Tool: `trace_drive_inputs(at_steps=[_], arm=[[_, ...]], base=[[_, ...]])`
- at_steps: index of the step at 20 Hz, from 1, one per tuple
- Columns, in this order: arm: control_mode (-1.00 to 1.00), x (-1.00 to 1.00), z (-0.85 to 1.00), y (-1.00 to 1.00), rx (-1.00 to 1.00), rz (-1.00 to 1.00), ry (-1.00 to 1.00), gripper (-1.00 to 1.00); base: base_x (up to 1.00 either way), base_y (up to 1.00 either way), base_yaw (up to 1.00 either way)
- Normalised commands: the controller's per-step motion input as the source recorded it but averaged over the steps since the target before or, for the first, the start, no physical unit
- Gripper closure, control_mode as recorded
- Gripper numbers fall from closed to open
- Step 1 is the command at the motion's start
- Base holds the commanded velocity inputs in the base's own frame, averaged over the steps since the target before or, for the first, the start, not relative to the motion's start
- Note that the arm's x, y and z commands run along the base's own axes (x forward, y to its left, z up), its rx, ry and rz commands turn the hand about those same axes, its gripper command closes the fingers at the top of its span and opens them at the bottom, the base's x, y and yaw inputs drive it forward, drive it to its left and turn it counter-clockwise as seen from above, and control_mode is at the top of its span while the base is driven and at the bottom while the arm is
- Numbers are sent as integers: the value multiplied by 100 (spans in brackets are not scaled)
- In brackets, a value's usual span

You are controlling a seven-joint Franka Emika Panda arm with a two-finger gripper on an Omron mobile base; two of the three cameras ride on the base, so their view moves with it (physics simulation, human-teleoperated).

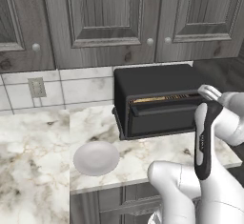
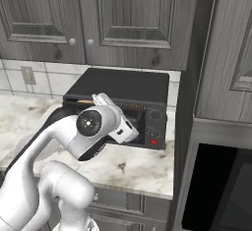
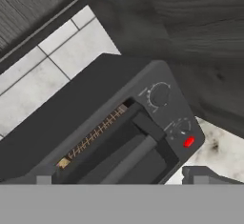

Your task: Pull the toaster oven rack outwards. Pick up the baguette from the plate and place it on the toaster oven rack. Close the toaster oven door fully and set the temperature to the lowest setting.

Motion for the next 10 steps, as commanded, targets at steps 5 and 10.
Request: trace_drive_inputs(at_steps=[5, 10], arm=[[-100, 26, -85, 0, 5, 0, 8, -100], [-100, 12, -69, 0, 11, 0, 7, -100]], base=[[0, 0, 0], [0, 0, 0]])
